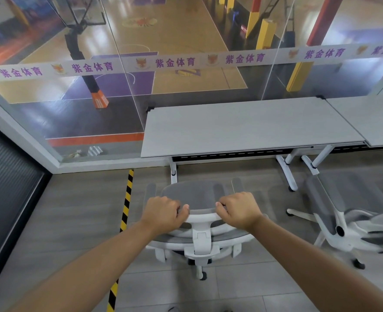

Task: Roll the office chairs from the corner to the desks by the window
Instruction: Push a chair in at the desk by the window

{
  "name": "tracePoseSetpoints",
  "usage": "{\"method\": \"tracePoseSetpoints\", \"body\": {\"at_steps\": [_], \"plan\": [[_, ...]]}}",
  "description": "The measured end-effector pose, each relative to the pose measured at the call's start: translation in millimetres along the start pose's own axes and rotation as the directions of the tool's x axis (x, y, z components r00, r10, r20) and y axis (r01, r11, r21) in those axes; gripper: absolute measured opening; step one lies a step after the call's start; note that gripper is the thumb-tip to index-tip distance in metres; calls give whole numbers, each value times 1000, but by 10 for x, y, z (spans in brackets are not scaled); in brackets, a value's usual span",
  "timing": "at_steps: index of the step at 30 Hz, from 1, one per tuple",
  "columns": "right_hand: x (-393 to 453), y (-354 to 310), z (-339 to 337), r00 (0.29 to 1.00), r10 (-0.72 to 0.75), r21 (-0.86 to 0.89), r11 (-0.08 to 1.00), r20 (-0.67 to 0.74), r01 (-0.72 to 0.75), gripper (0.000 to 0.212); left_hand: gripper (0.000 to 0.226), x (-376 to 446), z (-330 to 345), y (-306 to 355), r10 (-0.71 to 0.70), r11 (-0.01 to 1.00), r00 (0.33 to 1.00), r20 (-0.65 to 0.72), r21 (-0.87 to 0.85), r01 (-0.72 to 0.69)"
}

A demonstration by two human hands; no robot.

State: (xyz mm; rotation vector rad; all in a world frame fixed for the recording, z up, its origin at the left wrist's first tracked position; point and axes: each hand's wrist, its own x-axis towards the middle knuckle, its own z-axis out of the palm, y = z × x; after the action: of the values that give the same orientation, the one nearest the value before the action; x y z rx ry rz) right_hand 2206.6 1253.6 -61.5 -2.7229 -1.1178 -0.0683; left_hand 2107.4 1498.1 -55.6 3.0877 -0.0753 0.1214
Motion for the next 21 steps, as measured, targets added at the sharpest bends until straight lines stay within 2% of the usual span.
{"method": "tracePoseSetpoints", "body": {"at_steps": [21], "plan": [[-105, -38, 0, 1000, 8, 12, 1000, 21, -8, 46, 57, -75, 9, 88, -53, 998, 999, -7, 36, 53]]}}
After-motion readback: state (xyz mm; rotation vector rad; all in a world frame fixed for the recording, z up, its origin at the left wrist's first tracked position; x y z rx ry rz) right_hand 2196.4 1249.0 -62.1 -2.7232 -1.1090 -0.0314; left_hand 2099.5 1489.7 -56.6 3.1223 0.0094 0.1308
